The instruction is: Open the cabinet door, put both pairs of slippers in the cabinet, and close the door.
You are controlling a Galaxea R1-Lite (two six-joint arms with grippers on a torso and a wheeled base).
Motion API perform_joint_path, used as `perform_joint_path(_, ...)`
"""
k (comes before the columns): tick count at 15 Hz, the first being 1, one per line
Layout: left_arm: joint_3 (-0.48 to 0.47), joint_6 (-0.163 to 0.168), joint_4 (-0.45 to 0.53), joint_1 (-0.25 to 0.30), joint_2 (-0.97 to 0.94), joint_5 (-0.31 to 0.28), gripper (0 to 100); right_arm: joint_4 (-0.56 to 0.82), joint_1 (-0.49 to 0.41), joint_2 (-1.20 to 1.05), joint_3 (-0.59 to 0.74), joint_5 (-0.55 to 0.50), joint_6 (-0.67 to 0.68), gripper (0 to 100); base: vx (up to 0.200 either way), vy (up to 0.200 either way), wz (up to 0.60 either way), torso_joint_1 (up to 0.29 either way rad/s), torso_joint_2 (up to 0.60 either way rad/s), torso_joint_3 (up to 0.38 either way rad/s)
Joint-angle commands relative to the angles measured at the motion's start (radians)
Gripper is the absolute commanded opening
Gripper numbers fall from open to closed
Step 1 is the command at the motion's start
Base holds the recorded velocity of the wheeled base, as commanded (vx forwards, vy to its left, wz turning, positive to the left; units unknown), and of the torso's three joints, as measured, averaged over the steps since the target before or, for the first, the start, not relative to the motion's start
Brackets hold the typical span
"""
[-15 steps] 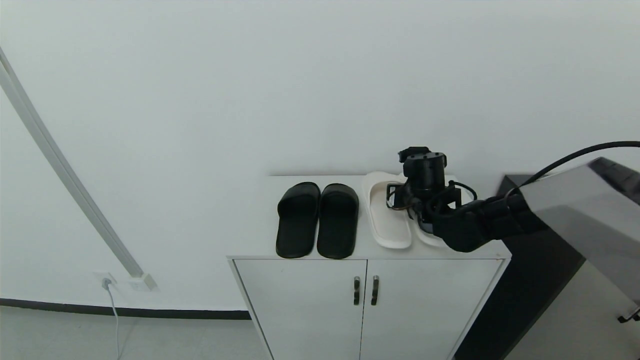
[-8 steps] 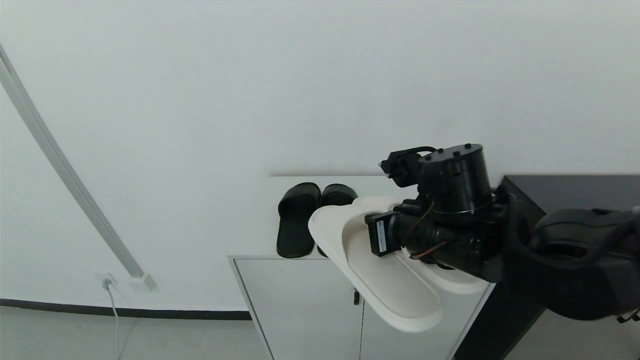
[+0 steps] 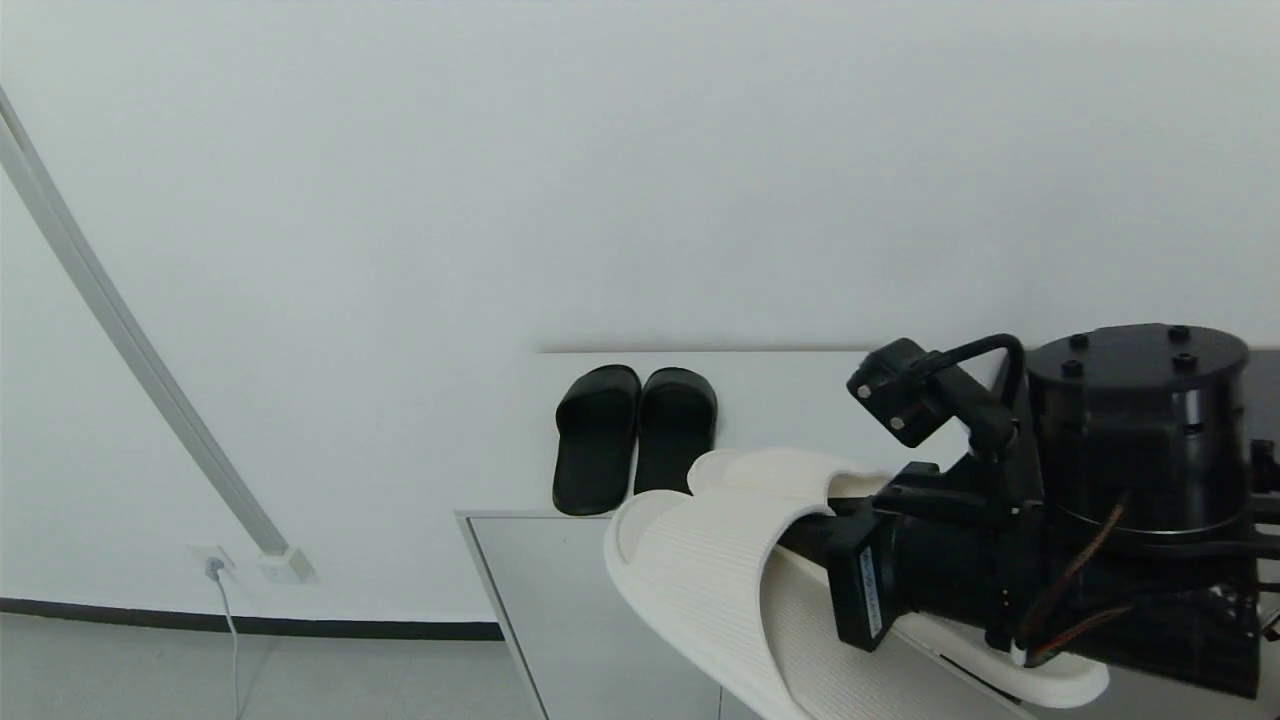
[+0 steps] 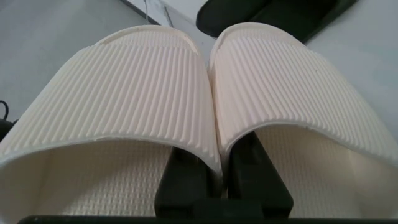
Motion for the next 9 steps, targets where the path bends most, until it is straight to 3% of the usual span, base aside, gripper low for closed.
perform_joint_path(1,0.0,0.0,0.0,0.0,0.0,-0.001,0,-0.004,-0.008,-0.046,0.035,0.005,-0.006,0,0.0,0.0,0.0,0.0,0.0,0.0)
perform_joint_path(2,0.0,0.0,0.0,0.0,0.0,-0.003,0,-0.004,-0.014,-0.04,0.044,0.006,-0.009,0,0.0,0.0,0.0,0.0,0.0,0.0)
perform_joint_path(9,0.0,-0.002,0.0,0.0,0.0,-0.003,0,-0.004,-0.02,-0.02,0.058,0.009,-0.031,0,-0.2,0.0,0.0,0.002,0.0,0.005)
